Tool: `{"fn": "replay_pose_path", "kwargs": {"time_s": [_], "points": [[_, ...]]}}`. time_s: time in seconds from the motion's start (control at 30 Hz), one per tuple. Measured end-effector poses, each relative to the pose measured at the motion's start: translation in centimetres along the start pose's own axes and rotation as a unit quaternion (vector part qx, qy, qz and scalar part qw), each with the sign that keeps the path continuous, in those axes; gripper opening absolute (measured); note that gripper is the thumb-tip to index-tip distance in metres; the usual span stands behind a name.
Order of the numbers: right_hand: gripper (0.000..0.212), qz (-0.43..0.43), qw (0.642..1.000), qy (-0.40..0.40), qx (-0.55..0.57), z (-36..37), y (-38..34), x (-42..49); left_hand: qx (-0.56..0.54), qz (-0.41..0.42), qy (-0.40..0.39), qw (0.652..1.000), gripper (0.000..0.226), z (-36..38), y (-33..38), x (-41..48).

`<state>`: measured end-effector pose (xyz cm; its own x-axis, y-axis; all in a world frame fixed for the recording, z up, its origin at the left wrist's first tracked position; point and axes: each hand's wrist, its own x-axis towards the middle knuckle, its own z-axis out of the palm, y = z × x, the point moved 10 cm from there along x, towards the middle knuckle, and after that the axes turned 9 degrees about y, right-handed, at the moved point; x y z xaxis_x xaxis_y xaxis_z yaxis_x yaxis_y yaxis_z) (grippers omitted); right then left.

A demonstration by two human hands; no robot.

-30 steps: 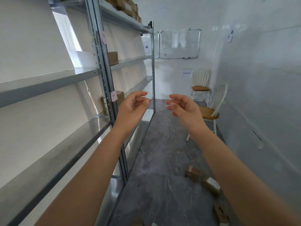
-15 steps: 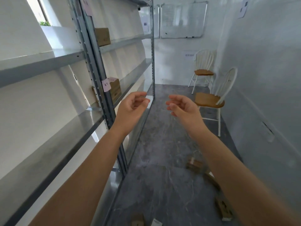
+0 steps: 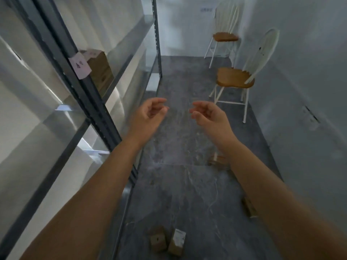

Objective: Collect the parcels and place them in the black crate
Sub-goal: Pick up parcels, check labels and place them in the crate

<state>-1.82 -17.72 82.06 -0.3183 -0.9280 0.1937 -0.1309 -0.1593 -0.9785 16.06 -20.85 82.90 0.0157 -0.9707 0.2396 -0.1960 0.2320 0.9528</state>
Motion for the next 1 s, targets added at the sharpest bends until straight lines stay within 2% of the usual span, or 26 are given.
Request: {"fn": "replay_pose_path", "kwargs": {"time_s": [0.17,0.37,0.5,0.73,0.83,0.93,1.0], "points": [[0.025,0.083,0.996,-0.019,-0.019,1.1,12.5,1.3,0.032,-0.067,-0.001,0.997,0.023,3.1,-10.7,-0.1],[0.022,0.15,0.986,-0.025,-0.06,1.5,30.4,-0.2,0.057,-0.144,-0.007,0.988,0.024,6.9,-27.1,-2.5],[0.019,0.204,0.974,-0.038,-0.091,1.5,43.5,-4.1,0.066,-0.204,-0.012,0.977,0.025,8.7,-39.7,-6.8],[0.023,0.282,0.949,-0.056,-0.133,2.2,64.9,-13.5,0.113,-0.317,-0.064,0.94,0.026,11.9,-63.2,-18.9],[0.026,0.319,0.931,-0.079,-0.16,2.7,72.8,-17.9,0.117,-0.395,-0.109,0.905,0.03,13.4,-72.3,-25.5],[0.04,0.38,0.897,-0.114,-0.193,2.9,80.3,-23.4,0.118,-0.477,-0.192,0.85,0.057,15.4,-79.6,-32.9],[0.055,0.411,0.877,-0.128,-0.215,2.9,84.3,-26.5,0.131,-0.495,-0.215,0.832,0.066,16.2,-82.7,-36.1]]}}
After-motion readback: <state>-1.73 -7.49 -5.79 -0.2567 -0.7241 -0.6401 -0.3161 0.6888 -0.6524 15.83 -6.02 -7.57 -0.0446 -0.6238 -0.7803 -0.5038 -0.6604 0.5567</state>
